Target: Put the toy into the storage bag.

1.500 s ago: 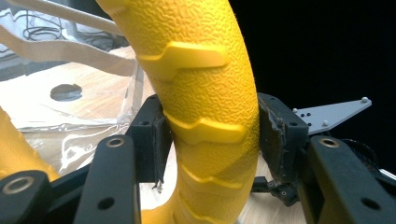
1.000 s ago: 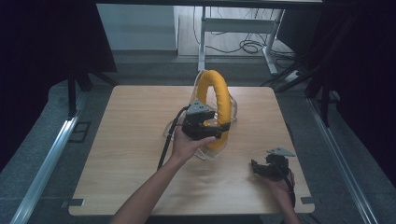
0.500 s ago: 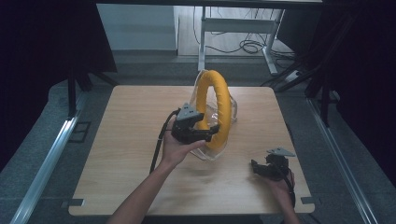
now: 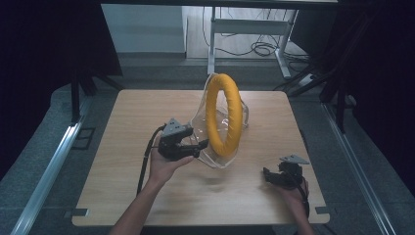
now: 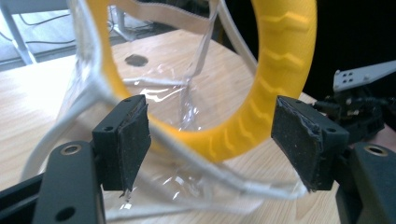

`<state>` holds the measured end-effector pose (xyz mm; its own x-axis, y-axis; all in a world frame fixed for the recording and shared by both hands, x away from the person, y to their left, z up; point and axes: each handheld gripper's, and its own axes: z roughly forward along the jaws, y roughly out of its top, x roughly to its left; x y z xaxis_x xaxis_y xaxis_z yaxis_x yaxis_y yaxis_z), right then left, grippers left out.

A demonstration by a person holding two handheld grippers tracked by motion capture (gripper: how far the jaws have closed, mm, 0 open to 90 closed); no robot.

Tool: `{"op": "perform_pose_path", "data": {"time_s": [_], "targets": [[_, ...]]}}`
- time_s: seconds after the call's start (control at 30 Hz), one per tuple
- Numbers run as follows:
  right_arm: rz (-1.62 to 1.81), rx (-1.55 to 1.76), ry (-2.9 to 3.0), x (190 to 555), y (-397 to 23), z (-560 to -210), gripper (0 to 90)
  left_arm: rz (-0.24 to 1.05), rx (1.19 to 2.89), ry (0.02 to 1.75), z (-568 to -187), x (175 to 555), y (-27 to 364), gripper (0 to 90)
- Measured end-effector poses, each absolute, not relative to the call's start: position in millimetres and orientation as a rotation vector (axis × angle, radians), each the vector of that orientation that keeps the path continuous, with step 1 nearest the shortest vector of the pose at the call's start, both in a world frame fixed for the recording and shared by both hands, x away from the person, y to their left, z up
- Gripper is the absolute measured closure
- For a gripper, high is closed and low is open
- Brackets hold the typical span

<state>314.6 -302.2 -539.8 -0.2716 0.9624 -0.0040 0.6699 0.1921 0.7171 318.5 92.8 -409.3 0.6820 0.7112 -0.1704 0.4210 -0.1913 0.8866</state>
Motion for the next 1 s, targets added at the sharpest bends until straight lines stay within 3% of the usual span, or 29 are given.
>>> {"op": "perform_pose_path", "data": {"time_s": [0.77, 1.0], "targets": [[0.847, 1.521, 2.014, 315, -302, -540, 13.1, 0.35, 1.889, 1.037, -456, 295, 150, 28.1], [0.847, 1.521, 2.014, 315, -302, -540, 13.1, 0.336, 1.897, 1.051, -461, 296, 151, 28.1]]}}
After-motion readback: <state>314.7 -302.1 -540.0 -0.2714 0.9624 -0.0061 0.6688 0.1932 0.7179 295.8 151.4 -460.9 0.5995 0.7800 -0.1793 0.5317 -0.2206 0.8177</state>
